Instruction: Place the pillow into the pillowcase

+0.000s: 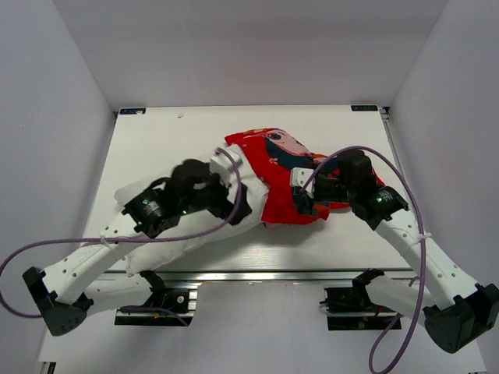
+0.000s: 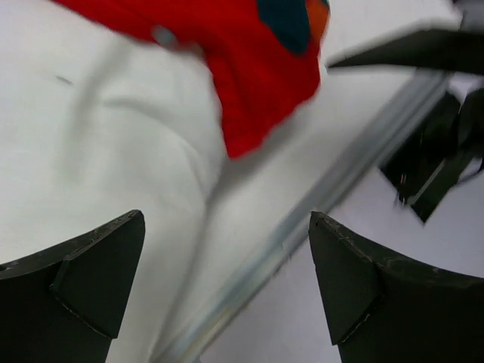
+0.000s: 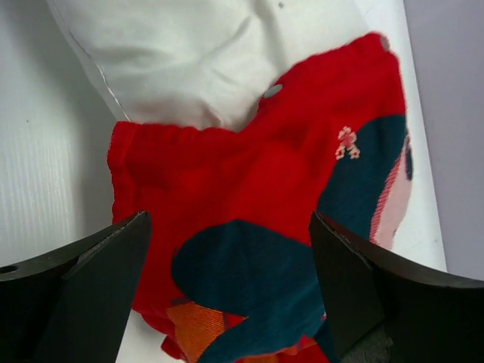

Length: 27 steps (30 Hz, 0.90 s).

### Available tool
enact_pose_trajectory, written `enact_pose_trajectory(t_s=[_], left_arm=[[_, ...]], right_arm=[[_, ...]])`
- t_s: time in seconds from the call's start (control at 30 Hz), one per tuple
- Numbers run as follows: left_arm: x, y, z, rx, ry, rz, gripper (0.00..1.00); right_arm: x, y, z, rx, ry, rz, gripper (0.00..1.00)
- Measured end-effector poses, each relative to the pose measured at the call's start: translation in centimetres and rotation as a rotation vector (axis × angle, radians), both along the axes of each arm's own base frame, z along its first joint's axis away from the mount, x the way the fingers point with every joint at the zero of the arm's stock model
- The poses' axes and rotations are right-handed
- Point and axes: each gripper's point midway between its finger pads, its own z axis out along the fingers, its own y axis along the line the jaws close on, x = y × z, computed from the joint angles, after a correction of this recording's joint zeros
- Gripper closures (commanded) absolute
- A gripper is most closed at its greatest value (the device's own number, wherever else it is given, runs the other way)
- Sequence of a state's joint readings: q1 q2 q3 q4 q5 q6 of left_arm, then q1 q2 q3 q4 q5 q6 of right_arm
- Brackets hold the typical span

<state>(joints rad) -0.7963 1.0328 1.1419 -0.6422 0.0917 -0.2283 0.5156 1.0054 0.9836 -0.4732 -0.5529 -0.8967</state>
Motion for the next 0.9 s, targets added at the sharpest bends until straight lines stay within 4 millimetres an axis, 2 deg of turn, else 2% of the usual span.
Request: enact_pose_trajectory(t_s=[0.13,0.33,0.4,0.53,0.6,0.67,0.7,0.73,0.8,0.9], left_arm=[[-3.1,-1.8,-4.4,0.19,0.048,-0.089,0.02],[-5.0,-2.6,-10.2,0.513,-0.052,-0.112,0.02],[-4.7,-1.8,-12.0,0.615,-0.096,-0.078,0.02],[-1.6,1.5,-16.2,0.872,-0.207,0.075,0.04],[-0.1,2.3,-17.3,0.945,-0.24,0.135,0.2],[1.6,3.0,-17.7,0.984,-0.263,0.212,0.47],[2.6,3.5,-17.7,0.998,-0.271,0.249,0.71],[3.4,3.9,-17.7,0.996,-0.268,0.287,0.83],[5.1,4.6,-17.4,0.988,-0.251,0.343,1.0],[7.1,4.4,-15.8,0.929,-0.222,0.399,1.0]], right_arm=[[0.3,-0.5,-1.1,-0.024,0.012,-0.032,0.11],[1.1,-1.1,-0.8,-0.022,-0.01,-0.099,0.1],[1.2,-1.4,-0.7,-0.017,-0.013,-0.119,0.11],[1.3,-1.6,-0.5,-0.001,-0.008,-0.144,0.11],[1.3,-1.6,-0.4,0.004,-0.002,-0.151,0.11],[1.2,-1.6,-0.4,0.008,0.007,-0.159,0.1],[1.2,-1.6,-0.4,0.01,0.01,-0.161,0.11],[1.2,-1.6,-0.4,0.013,0.013,-0.164,0.11],[1.1,-1.7,-0.1,0.025,0.019,-0.173,0.11],[0.8,-1.8,0.6,0.055,0.022,-0.189,0.11]])
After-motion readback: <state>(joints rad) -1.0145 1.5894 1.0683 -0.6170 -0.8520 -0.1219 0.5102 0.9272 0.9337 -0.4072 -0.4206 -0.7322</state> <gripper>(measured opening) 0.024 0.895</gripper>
